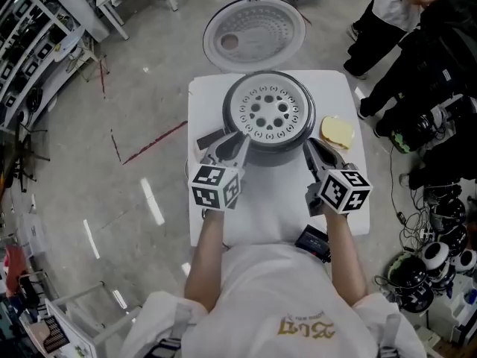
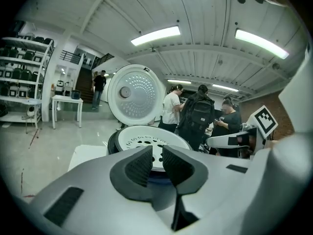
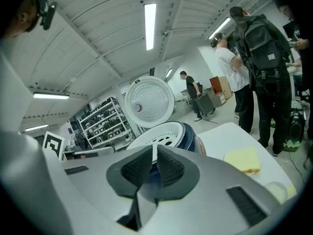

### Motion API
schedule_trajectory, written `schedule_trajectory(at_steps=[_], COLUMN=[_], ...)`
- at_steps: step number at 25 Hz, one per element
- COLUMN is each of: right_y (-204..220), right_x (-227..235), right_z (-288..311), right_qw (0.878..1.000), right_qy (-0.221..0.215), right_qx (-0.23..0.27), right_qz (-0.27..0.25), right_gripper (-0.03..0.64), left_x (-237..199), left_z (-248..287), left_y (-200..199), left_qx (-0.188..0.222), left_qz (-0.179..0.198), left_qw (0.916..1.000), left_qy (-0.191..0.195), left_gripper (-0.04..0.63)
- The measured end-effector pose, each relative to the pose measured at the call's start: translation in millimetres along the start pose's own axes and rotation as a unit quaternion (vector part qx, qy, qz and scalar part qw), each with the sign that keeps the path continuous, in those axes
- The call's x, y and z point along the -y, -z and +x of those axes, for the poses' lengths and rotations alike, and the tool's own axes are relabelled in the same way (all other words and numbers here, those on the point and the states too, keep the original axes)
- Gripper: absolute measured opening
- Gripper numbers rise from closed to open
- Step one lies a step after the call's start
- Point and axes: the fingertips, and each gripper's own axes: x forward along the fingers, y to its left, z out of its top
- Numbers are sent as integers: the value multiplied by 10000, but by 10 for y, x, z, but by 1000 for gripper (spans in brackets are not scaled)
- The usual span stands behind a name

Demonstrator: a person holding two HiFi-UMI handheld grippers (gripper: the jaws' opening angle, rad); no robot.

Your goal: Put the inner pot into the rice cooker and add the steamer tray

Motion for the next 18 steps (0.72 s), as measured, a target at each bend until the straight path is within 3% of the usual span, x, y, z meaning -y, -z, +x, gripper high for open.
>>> schedule_trajectory(at_steps=[5,18], right_y=[135,355], right_x=[-152,-323], right_z=[-214,-654], right_qw=[9996,9986], right_qy=[-197,16], right_qx=[81,112], right_qz=[181,-517], right_gripper=[11,11], left_x=[144,359], left_z=[-203,-625], left_y=[108,350], left_qx=[-21,-92], left_qz=[-161,-415], left_qw=[9997,9990], left_qy=[163,102], left_gripper=[17,17])
